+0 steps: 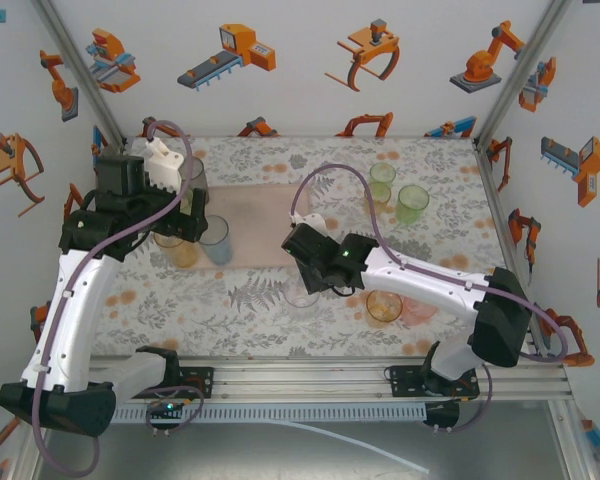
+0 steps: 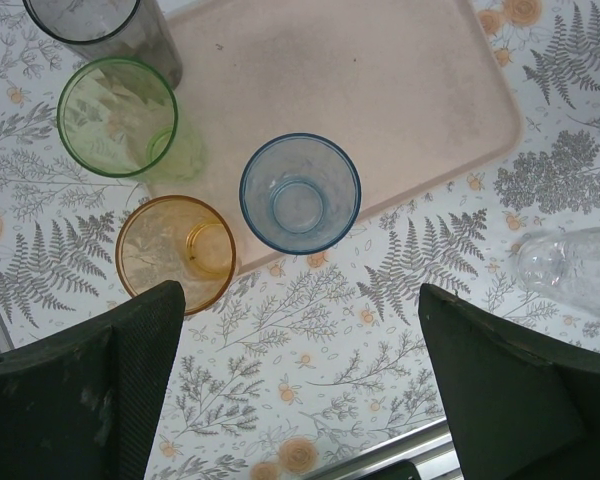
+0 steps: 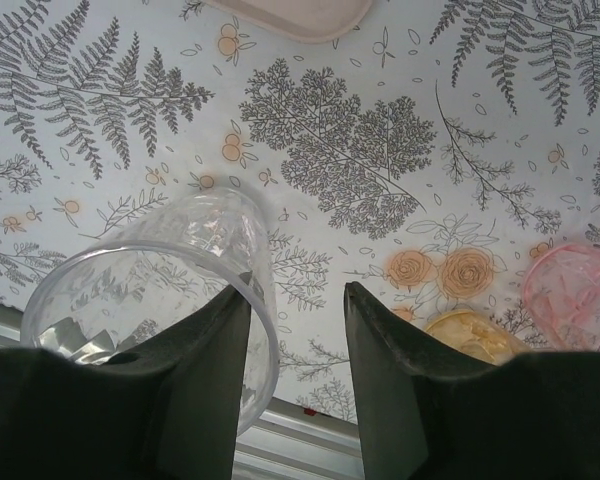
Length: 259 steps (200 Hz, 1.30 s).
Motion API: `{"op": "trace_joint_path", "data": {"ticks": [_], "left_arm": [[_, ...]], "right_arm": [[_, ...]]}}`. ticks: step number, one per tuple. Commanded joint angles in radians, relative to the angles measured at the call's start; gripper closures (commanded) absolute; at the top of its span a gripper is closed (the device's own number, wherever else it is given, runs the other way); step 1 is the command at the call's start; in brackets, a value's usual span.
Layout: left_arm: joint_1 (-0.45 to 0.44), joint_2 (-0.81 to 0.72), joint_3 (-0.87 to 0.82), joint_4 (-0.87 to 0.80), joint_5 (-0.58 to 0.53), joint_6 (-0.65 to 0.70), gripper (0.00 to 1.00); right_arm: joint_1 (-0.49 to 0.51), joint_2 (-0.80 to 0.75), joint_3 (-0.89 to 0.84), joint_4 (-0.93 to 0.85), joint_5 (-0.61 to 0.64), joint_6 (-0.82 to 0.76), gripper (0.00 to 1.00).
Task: Place the glasses into the tray
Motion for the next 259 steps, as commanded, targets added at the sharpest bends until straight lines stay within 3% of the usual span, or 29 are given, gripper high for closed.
{"op": "trace_joint_path", "data": {"ticks": [1, 259], "left_arm": [[0.01, -0.016, 0.043, -0.008, 0.022, -0.008, 0.09], [0.024, -0.043, 0.018, -0.002, 0.042, -0.029, 0.08]], "right_arm": [[0.004, 0.011, 0.023, 0.009, 0.032, -0.004, 0.58], [0.006, 0.017, 0.008, 0.012, 0.005, -0.003, 0.92]]}}
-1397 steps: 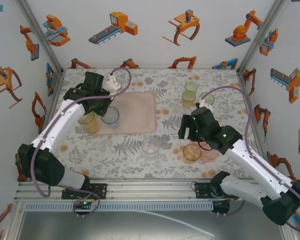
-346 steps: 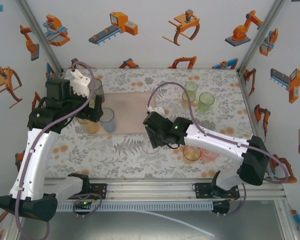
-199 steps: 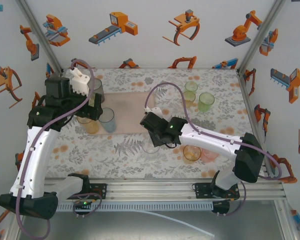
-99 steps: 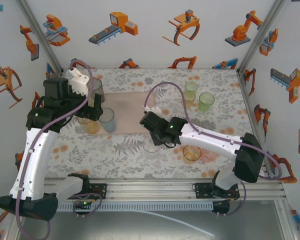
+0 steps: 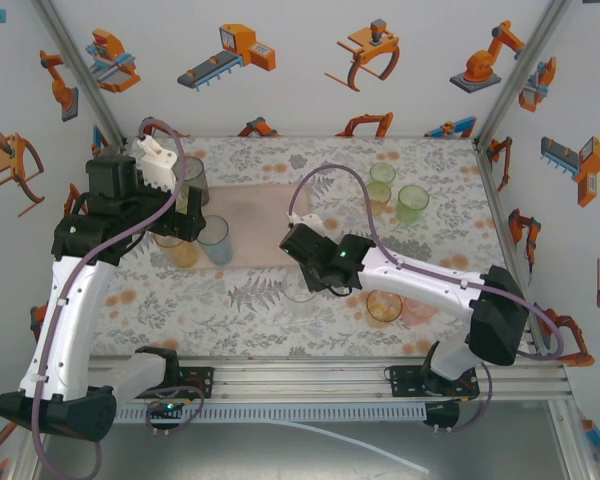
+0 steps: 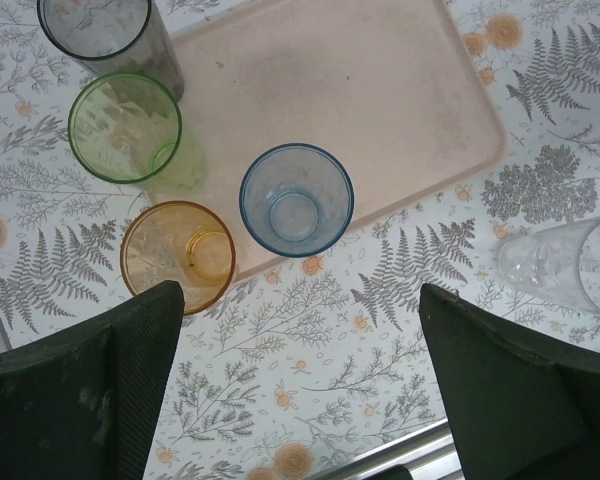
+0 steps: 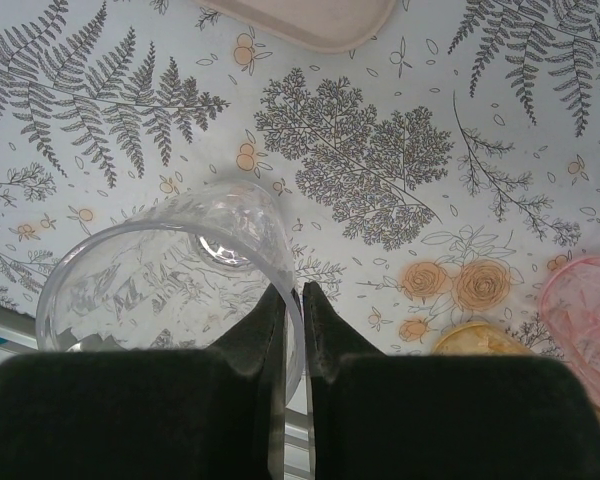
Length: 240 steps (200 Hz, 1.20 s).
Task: Place the glasses into the tray
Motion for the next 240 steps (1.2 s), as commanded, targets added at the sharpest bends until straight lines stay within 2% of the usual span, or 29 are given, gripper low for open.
{"op": "trace_joint_path", "data": {"ticks": [1, 43, 140, 194, 240], "left_arm": [[0.008, -0.016, 0.001, 0.001, 0.013, -0.021, 0.08], [0.023, -0.011, 0.011, 0.009, -0.051, -0.038, 0.07], [0.087, -0.009, 0.019, -0.009, -0.033, -0.067, 0.08], [0.136, -0.007, 0.019, 0.006, -0.07, -0.07, 0.08], [0.151, 0.009, 0.03, -0.002, -0.056, -0.048, 0.07]], "right_arm": [[0.005, 0.001, 0.014, -0.022, 0.021, -0.008, 0.92], [-0.022, -0.025, 0.057, -0.043, -0.015, -0.003, 0.95], [-0.106, -0.072, 0.145, -0.081, -0.058, -0.052, 0.98], [-0.195, -0.003, 0.26, -0.087, -0.127, -0.09, 0.97], [-0.247, 0.137, 0.427, -0.106, -0.151, -0.122, 0.97]]}}
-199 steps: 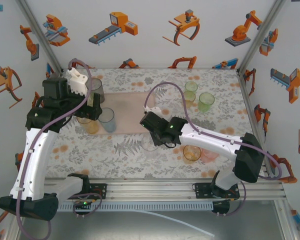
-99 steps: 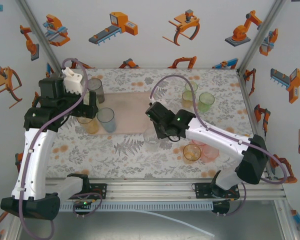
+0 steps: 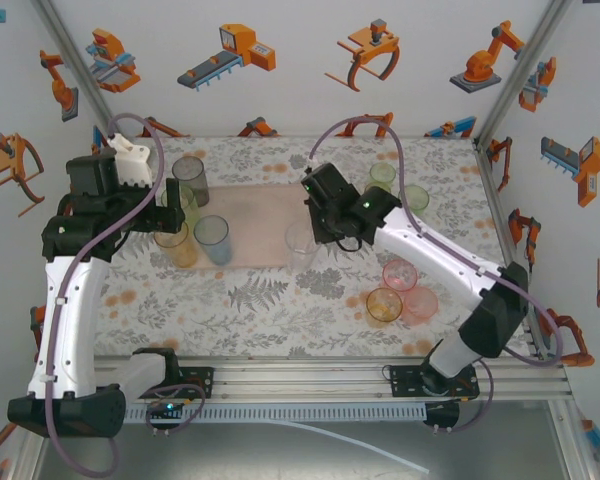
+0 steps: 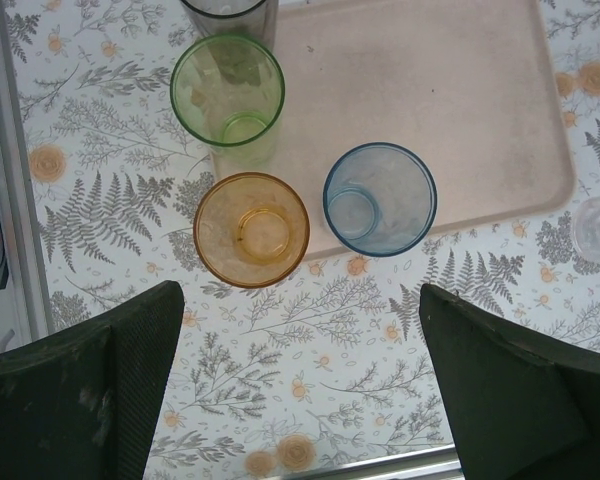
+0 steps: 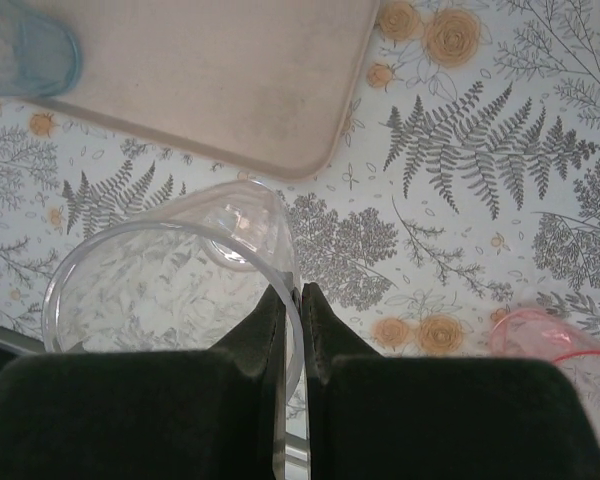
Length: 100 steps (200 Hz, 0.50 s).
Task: Place the glasses into the tray
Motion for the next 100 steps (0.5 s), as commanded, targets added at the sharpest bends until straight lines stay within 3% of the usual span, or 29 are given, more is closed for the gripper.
{"op": "trace_joint_path", "data": {"ticks": [1, 100], "left_arm": [[0.008, 0.004, 0.029, -0.003, 0.006, 0.007, 0.07], [0.03, -0.026, -0.003, 0.027, 0.11, -0.019, 0.06]], "right_arm": [[-0.017, 0.074, 0.11, -0.009, -0.032, -0.038, 0.96], [-0.042, 0.502, 0.764, -0.161, -0.063, -0.121, 0.97]]}}
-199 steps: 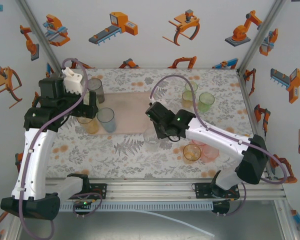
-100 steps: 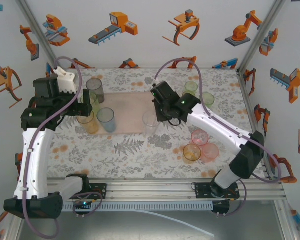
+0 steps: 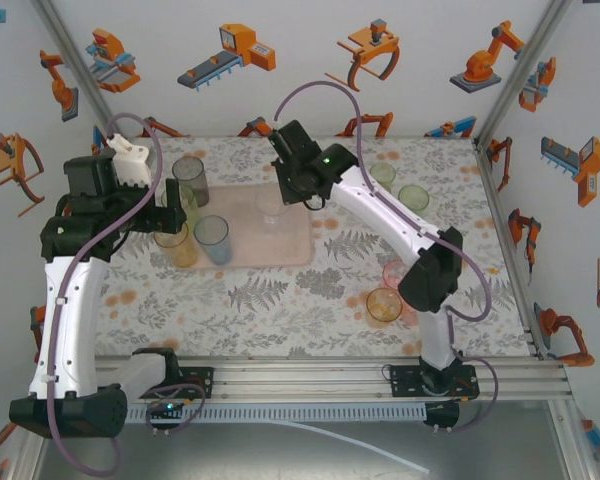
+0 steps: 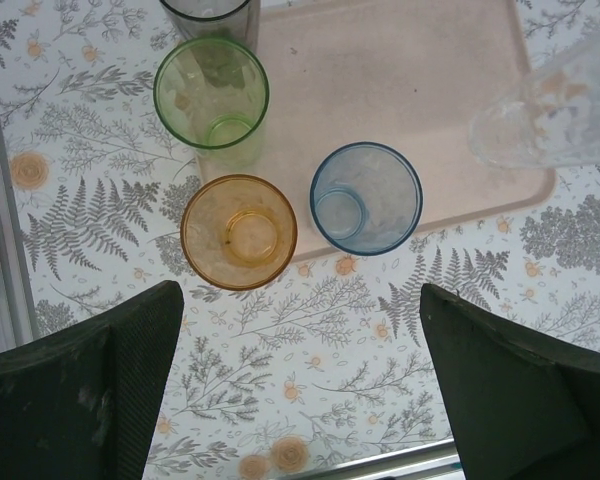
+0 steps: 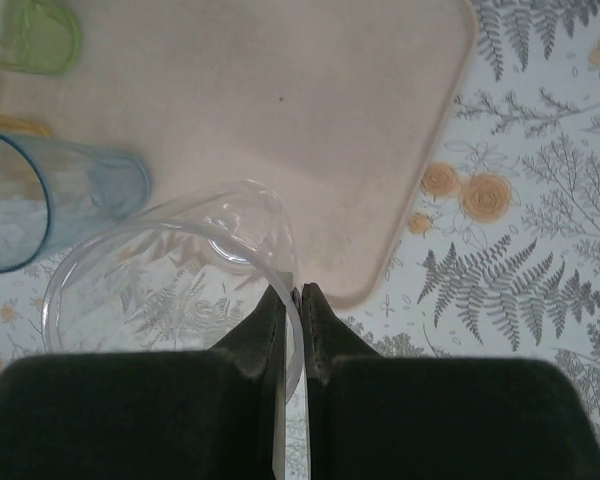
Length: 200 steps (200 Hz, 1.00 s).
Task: Place the glasses into the tray
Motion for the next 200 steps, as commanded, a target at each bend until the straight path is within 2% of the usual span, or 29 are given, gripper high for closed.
{"op": "trace_joint_path", "data": {"ticks": [1, 25, 50, 129, 200], "left_arm": [[0.009, -0.02, 0.001, 0.027, 0.051, -0.027, 0.06], [0.01, -0.003, 0.015, 0.032, 0.077, -0.039, 0.06], [0.01, 0.013, 0.029, 0.029, 0.097, -0.057, 0.06], [0.011, -0.005, 0.022, 0.022, 0.104, -0.055, 0.06], [0.015, -0.007, 0.014, 0.031, 0.137, -0.074, 0.06]], "right_arm": [[-0.005, 0.065, 0.152, -0.046, -0.022, -0.036, 0.97], [-0.005, 0.149, 0.258, -0.042, -0.027, -0.056, 0.97], [-0.006, 0.195, 0.29, 0.003, -0.035, -0.063, 0.98], [-0.005, 0.276, 0.335, 0.123, -0.101, -0.016, 0.98], [-0.004, 0.299, 0.291, 0.245, -0.14, 0.024, 0.98]]}}
